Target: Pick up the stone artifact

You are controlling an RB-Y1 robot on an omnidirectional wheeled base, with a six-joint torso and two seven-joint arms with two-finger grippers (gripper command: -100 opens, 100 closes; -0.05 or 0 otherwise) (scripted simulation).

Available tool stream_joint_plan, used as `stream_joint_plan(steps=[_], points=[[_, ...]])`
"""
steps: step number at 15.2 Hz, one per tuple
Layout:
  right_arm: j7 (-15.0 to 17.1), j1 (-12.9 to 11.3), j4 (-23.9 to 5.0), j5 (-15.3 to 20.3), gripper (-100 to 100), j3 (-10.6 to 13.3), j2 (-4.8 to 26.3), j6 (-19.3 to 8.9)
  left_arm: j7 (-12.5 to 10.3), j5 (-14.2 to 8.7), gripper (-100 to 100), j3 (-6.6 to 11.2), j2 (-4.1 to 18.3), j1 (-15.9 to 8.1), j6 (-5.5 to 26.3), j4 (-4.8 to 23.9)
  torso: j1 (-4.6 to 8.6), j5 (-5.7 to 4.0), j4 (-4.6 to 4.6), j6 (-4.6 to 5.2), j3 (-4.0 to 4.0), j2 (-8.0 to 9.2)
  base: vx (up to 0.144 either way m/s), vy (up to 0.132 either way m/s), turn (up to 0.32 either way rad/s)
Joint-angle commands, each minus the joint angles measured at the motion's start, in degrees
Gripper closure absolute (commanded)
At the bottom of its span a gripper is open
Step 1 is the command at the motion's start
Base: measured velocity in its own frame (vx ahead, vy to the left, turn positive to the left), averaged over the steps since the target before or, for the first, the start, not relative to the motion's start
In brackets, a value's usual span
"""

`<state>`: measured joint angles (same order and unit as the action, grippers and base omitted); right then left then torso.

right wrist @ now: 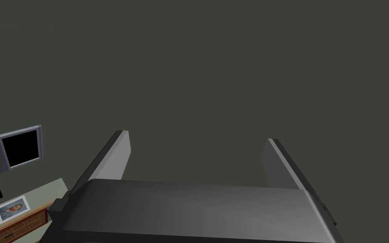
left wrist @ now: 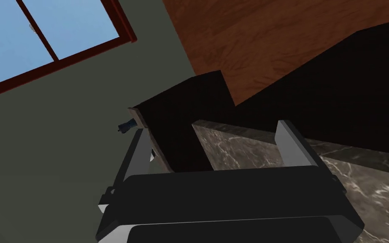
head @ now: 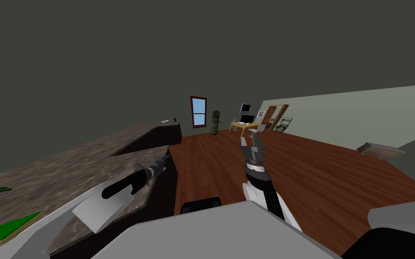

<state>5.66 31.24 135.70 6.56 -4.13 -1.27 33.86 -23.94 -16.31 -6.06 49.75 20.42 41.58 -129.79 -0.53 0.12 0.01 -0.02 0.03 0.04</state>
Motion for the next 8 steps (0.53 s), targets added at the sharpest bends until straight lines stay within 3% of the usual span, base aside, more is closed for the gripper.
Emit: stream_joint_plan(steps=[1, 3, 8], points=[[0.0, 0.0, 0.0, 0.0, 0, 0.0, 0.0, 0.0, -0.59, -0.12, -100, -0.1, 1.36, -0.1, 1.94, 0.48, 0.0, 0.0, 0.0, 0.0, 0.0, 0.0, -0.032, 0.055, -0.096], [0.0, 0.0, 0.0, 0.0, 0, 0.0, 0.0, 0.0, -1.83, -0.14, -100, -0.28, 4.47, 0.83, 5.3, 1.57, 0.04, -0.01, 0.0, 0.02, -0.01, -0.01, -0.04, 0.071, -0.144], [0.0, 0.0, 0.0, 0.0, 0, 0.0, 0.0, 0.0, -3.18, -0.17, -100, -0.83, 8.13, 2.35, 9.41, 3.22, -0.14, 0.04, 0.01, -0.01, 0.02, 0.03, -0.043, 0.096, -0.095]])
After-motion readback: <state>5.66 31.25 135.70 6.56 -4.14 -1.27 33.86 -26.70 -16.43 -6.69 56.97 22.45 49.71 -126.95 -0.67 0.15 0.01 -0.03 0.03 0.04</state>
